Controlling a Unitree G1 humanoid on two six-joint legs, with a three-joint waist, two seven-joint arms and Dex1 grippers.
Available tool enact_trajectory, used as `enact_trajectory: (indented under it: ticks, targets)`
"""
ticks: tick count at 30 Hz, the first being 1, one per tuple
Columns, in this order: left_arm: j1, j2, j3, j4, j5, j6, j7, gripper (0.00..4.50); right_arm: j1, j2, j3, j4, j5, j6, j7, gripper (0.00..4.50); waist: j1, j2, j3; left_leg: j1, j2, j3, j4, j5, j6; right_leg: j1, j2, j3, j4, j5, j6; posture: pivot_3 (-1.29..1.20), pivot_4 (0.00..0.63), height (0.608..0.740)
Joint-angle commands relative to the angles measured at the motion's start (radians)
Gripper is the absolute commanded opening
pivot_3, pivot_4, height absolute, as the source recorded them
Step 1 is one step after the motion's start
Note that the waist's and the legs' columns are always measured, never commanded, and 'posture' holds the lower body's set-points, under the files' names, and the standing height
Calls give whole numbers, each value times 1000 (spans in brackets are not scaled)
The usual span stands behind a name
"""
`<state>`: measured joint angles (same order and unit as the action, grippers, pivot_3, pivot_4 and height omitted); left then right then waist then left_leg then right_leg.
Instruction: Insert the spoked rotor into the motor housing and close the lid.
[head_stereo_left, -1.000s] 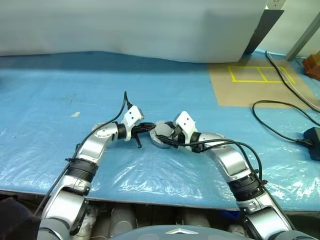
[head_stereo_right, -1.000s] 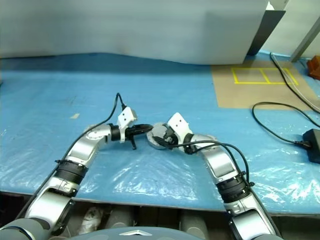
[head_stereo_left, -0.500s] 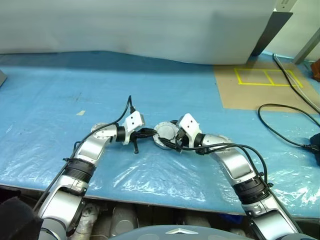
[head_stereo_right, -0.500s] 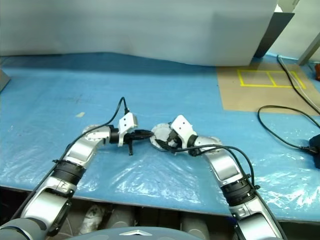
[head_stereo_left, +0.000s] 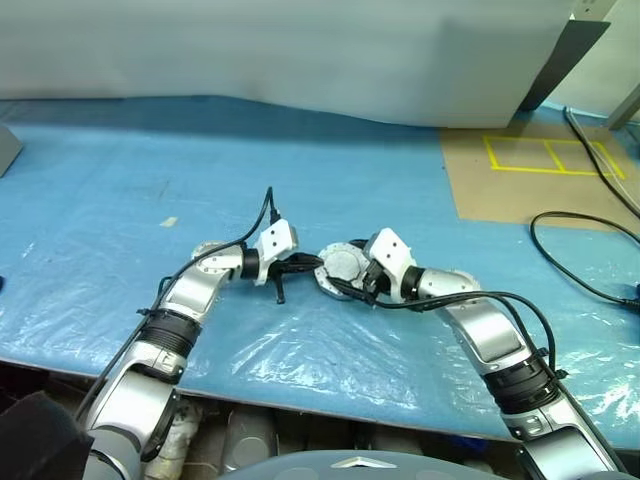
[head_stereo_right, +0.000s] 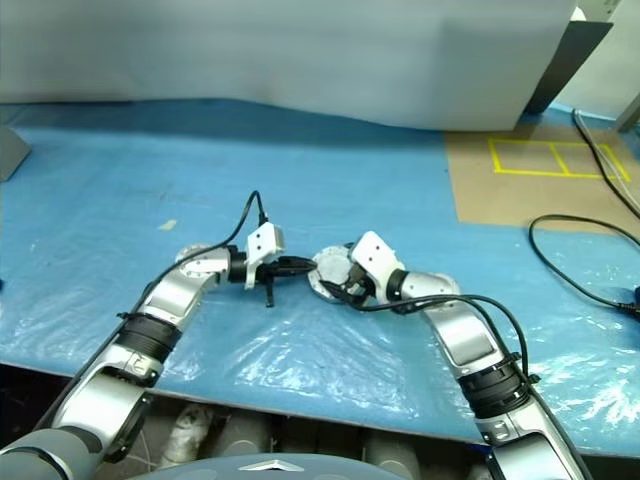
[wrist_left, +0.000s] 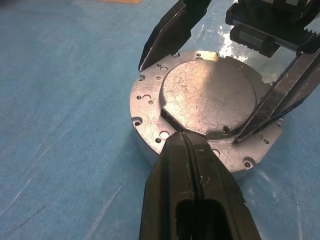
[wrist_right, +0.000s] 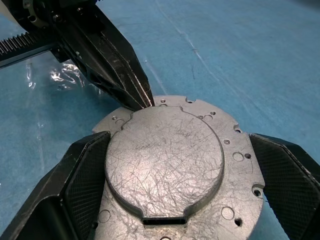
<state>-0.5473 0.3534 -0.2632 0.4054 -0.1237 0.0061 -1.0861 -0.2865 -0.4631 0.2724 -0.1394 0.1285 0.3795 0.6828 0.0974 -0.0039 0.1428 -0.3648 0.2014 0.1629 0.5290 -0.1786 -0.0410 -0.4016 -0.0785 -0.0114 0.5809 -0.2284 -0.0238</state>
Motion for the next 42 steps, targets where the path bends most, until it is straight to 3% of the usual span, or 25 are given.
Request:
enact_trajectory:
  ticks: [1,10,27,33,37,42]
  targets:
    - [20,4,-37,52,51,19,2,0,-10,-1,-73,-54,28,10,-14,4482,0,1,0,-1,0,0,0,0,0,-1,0,0,0,0,1,0,150,740]
    - [10,12,-35,74,54,7,-2,0,-46,58,-123,-85,121,97,-20,4482,-2,1,1,-2,1,0,1,0,0,-1,1,-1,2,0,0,0,150,740]
    - [-20,19,-27,128,57,-7,-17,0,-88,91,-107,-40,61,-5,-27,4482,-1,3,2,-2,2,0,7,0,0,-1,1,0,7,-1,-2,0,150,740]
    - [-17,22,-14,103,50,10,-27,0,-81,114,-224,-95,229,173,-32,4482,-4,2,4,-4,3,-1,7,0,0,-3,2,-1,8,1,0,0,150,740]
    - [-7,20,13,77,22,31,-30,0,-58,98,-421,-111,473,426,-49,4482,-3,2,5,-4,2,-1,7,0,0,-3,3,-1,8,1,0,0,150,740]
    - [-9,11,85,25,-70,74,-35,0,-6,55,-559,-101,627,602,-73,4482,-2,2,5,-4,2,-1,7,0,0,-3,3,-1,8,1,-1,0,150,740]
